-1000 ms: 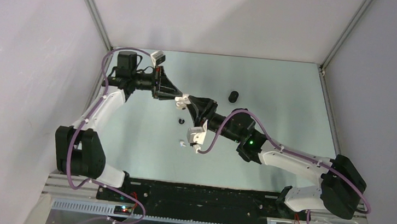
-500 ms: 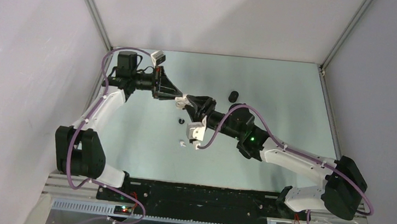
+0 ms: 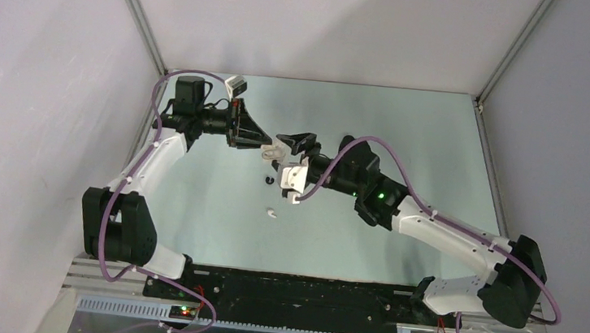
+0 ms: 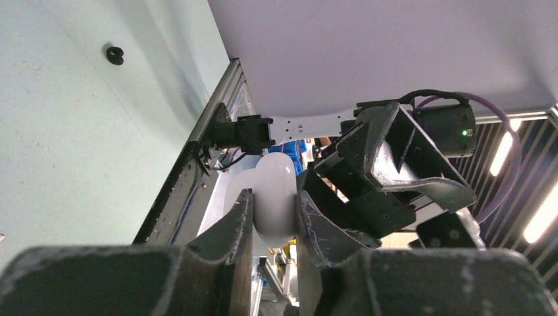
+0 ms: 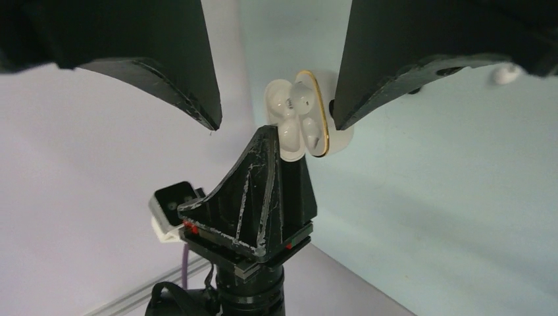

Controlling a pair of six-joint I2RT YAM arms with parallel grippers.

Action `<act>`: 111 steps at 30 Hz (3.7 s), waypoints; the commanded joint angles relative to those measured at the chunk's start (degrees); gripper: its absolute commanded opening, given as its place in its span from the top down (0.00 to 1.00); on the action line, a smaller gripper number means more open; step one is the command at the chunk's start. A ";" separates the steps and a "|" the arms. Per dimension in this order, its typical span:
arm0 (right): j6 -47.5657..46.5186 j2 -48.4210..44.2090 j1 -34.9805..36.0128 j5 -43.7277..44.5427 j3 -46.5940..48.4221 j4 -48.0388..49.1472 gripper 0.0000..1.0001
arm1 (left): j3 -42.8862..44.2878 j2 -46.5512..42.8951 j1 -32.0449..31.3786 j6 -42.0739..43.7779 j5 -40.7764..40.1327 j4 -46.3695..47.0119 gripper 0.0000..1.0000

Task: Insert the wireless bluetooth earbuds into the charging case
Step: Place the earbud in the charging case, then pick up the earbud from the center of the board.

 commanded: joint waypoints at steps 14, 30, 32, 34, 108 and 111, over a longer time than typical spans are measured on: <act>25.64 -4.68 -12.06 -13.10 6.36 -29.99 0.44 | -1.58 -3.03 7.19 1.42 -4.74 1.70 1.00; 2.49 27.28 -9.15 -17.51 10.82 -27.67 0.43 | -5.64 -9.09 13.62 1.37 -10.27 1.70 1.00; 1.57 30.42 -8.38 -17.98 13.39 -29.53 0.46 | -5.60 -9.18 13.89 1.26 -10.76 1.71 1.00; 1.28 32.83 -7.44 -17.49 15.48 -30.32 0.46 | -5.69 -9.54 14.15 1.16 -11.05 1.68 1.00; 2.75 46.48 -1.98 -15.37 28.90 -43.23 0.63 | -7.12 -9.66 14.42 1.59 -11.66 1.96 1.00; 2.64 46.76 -1.73 -15.33 29.20 -43.33 0.63 | -7.08 -9.63 14.42 1.59 -11.64 1.89 1.00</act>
